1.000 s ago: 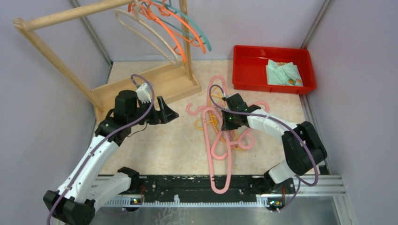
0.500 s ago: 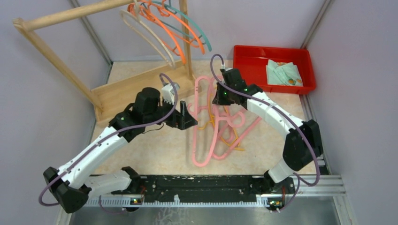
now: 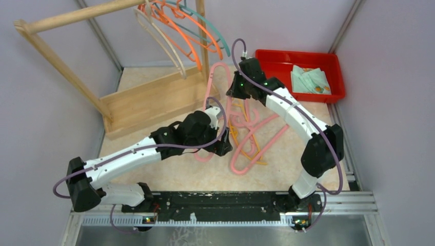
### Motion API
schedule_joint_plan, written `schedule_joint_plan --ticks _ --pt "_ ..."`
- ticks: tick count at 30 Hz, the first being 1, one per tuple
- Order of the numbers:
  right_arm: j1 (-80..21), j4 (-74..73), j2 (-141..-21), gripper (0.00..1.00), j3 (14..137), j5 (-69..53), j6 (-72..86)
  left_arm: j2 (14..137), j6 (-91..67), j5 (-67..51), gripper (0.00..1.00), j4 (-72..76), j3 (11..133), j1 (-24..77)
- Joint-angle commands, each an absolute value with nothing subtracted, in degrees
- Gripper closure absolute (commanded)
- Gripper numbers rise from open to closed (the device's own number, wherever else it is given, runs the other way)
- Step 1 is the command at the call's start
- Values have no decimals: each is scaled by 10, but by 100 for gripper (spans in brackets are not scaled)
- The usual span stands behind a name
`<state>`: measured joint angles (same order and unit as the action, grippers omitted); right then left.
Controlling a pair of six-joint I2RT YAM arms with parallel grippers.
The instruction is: Organize the hangers
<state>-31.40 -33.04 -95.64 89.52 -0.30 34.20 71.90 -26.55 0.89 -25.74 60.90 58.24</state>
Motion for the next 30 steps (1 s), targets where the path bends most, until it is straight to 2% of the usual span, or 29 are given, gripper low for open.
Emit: schedule_joint_plan --ticks 1,12,14,16,19,23,26,28,29,30 --pt "-318 -350 -918 100 927 -10 357 713 -272 84 9 -254 599 592" --pt "-318 -407 -862 100 935 -44 352 741 -268 152 9 -246 563 617" --pt "-318 -415 -856 100 937 -51 351 745 -267 159 12 -233 563 619" --pt "-318 -419 -849 100 938 -59 352 753 -263 167 19 -229 569 621" --pt "-318 -425 -842 100 943 -81 355 763 -260 169 38 -228 572 622" --pt "-318 -443 -839 100 959 -93 347 762 -262 157 80 -223 561 622" --pt "-318 -455 -832 100 954 -82 338 747 -273 149 97 -234 558 623" --pt "-315 -467 -827 100 944 -62 331 730 -282 147 100 -252 555 623" --pt "-312 -472 -824 94 936 -45 328 719 -287 146 100 -263 552 623" --pt "-307 -475 -819 82 927 -30 325 708 -294 145 100 -277 547 623"
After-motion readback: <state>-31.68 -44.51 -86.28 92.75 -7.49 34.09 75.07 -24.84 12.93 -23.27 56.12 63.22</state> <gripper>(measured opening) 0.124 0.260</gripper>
